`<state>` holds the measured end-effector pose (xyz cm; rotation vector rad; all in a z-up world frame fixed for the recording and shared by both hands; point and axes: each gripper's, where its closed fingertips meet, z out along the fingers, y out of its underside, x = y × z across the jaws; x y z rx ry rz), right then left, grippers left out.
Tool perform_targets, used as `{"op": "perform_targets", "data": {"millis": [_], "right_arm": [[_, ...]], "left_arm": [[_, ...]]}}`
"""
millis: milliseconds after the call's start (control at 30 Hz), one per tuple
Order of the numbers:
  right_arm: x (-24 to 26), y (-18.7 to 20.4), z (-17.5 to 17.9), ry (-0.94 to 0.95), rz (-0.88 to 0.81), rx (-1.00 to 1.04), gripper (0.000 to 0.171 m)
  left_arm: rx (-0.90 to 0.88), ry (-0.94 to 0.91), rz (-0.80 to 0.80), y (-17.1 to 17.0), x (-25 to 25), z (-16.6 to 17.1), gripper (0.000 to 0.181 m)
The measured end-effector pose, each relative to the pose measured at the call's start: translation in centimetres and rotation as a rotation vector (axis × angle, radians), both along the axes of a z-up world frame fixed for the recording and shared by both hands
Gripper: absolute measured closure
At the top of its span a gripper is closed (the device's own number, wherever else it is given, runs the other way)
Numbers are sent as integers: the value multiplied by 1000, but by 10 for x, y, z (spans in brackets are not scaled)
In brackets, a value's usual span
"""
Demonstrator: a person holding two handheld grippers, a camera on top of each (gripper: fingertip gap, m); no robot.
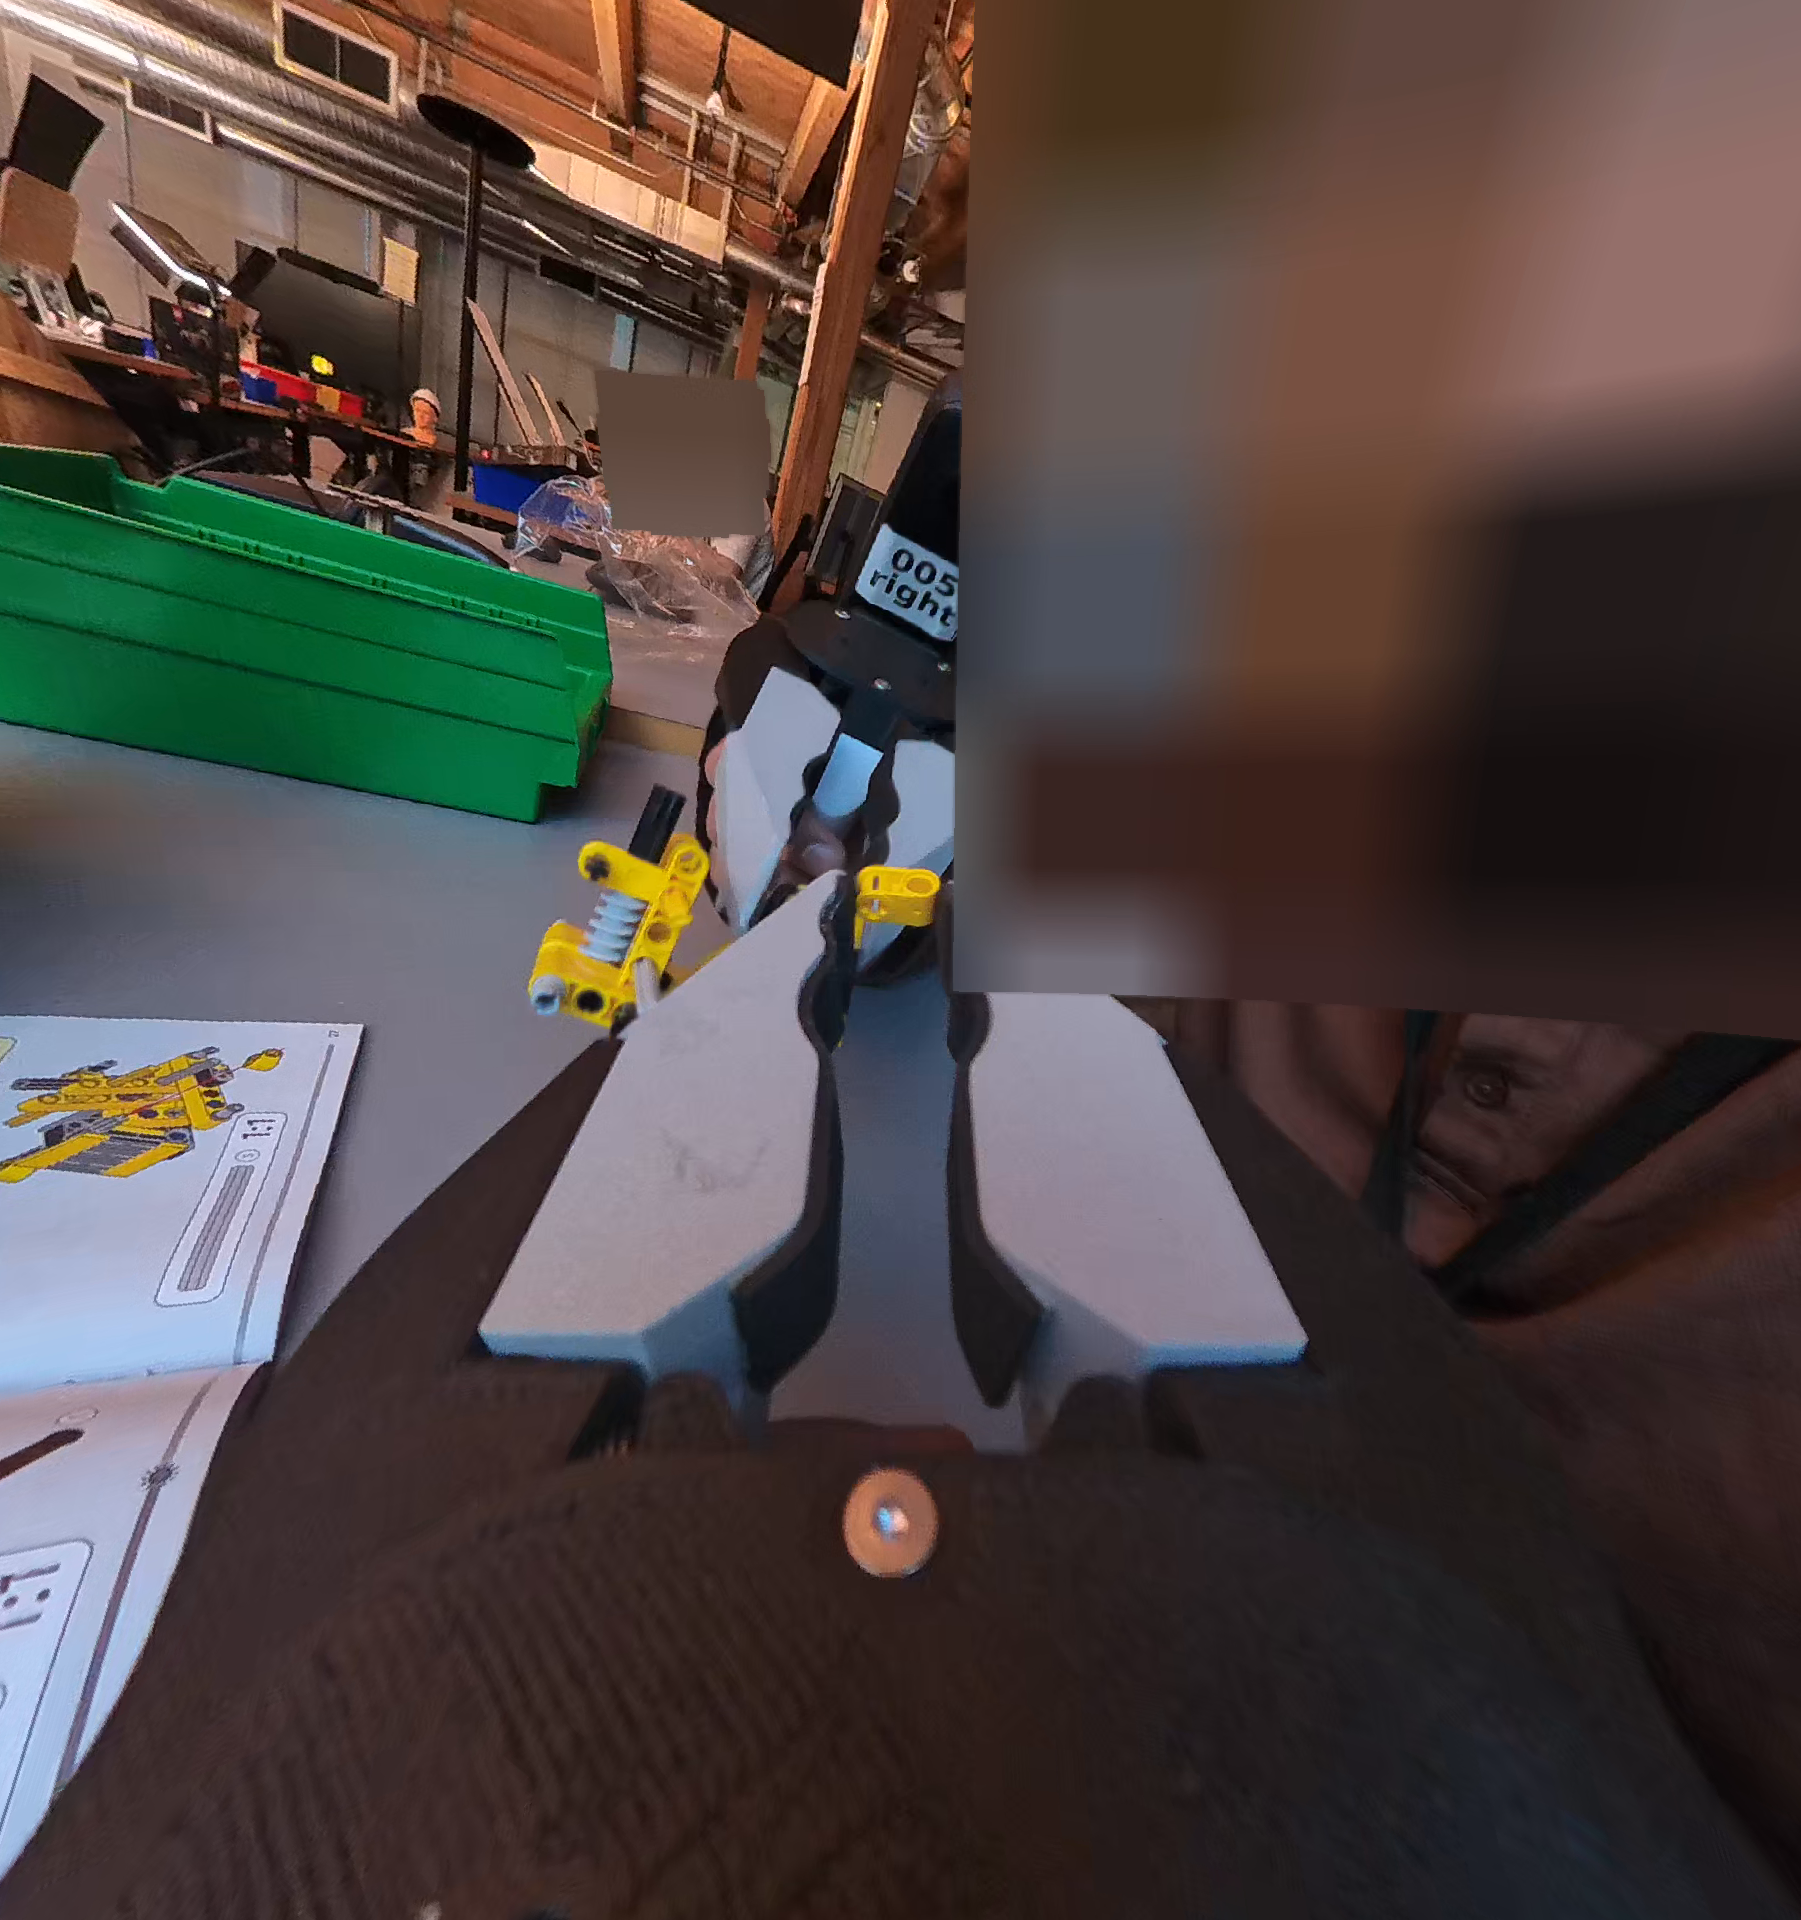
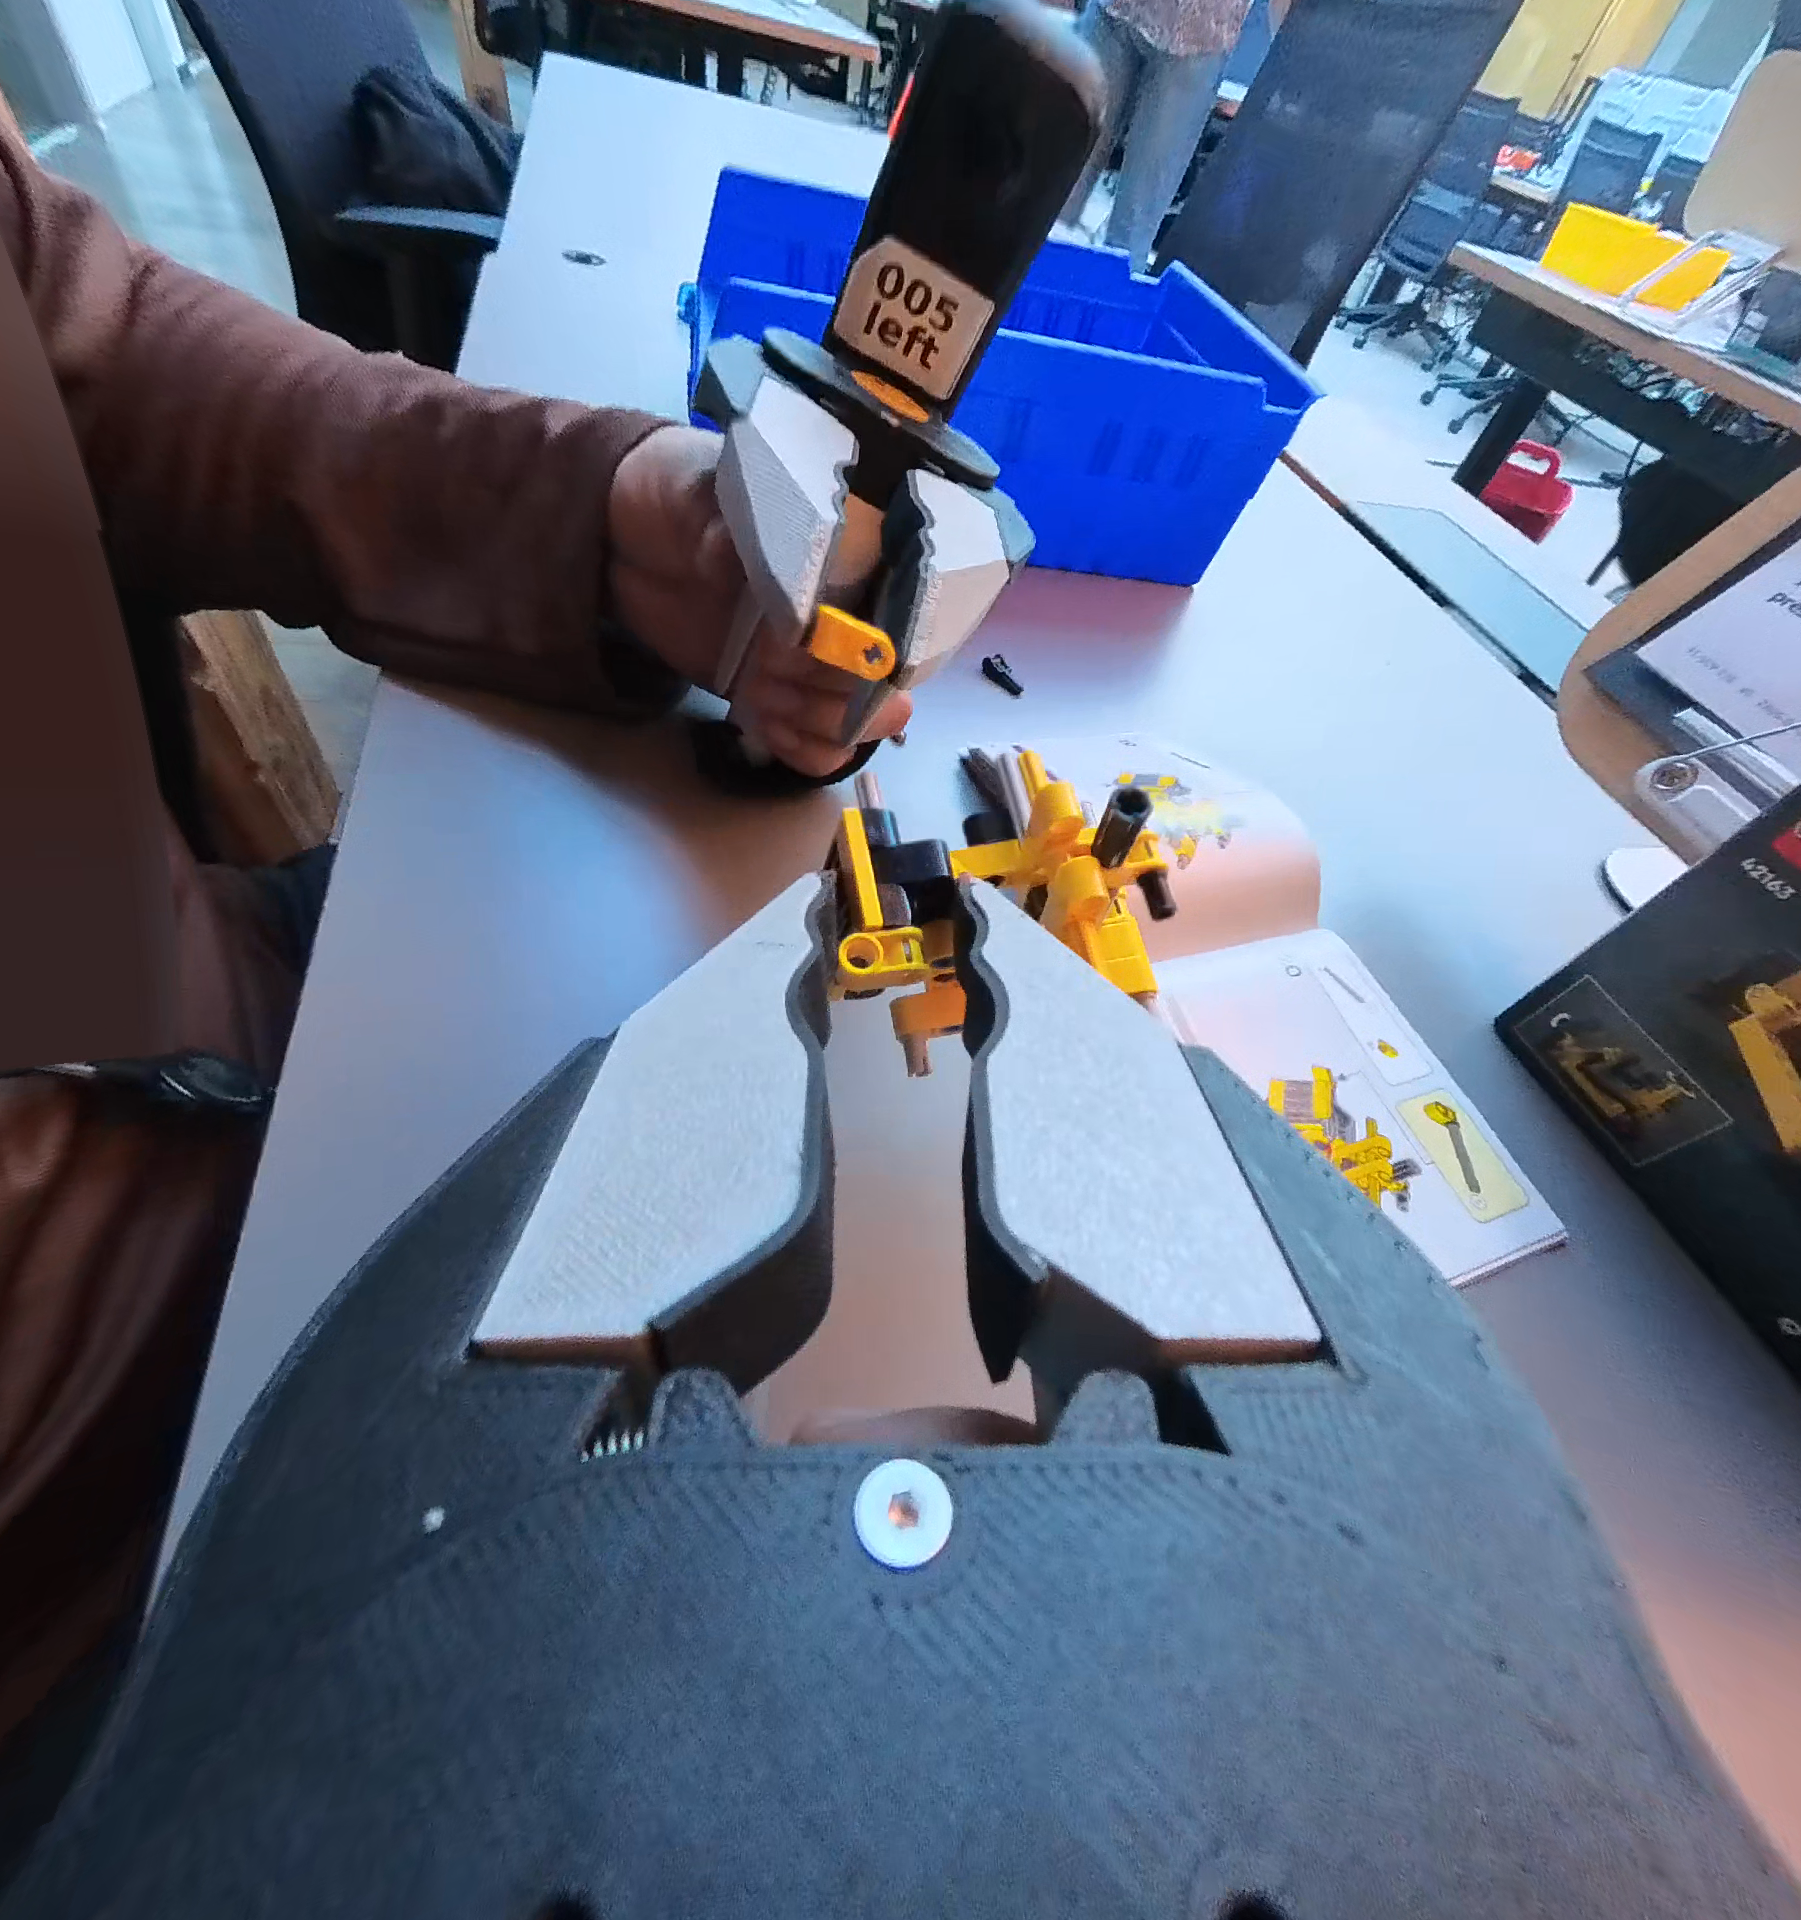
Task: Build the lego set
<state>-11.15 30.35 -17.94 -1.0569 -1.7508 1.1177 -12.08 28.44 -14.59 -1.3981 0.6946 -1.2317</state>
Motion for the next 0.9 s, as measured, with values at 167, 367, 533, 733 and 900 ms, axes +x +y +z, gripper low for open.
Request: {"op": "perform_targets", "data": {"millis": [167, 367, 533, 733, 900], "right_arm": [[1, 4, 12, 55, -17, -29, 152], [1, -1, 17, 80, -10, -8, 152], [0, -3, 17, 85, -19, 34, 152], [0, -3, 16, 89, -24, 46, 152], [0, -2, 14, 85, -34, 78, 152]], "left_arm": [[35, 38, 9, 0, 4, -2, 169], [80, 49, 13, -1, 6, 0, 169], [95, 76, 29, 0, 6, -2, 169], [110, 104, 37, 0, 9, -4, 169], [126, 142, 59, 1, 9, -6, 169]]}}
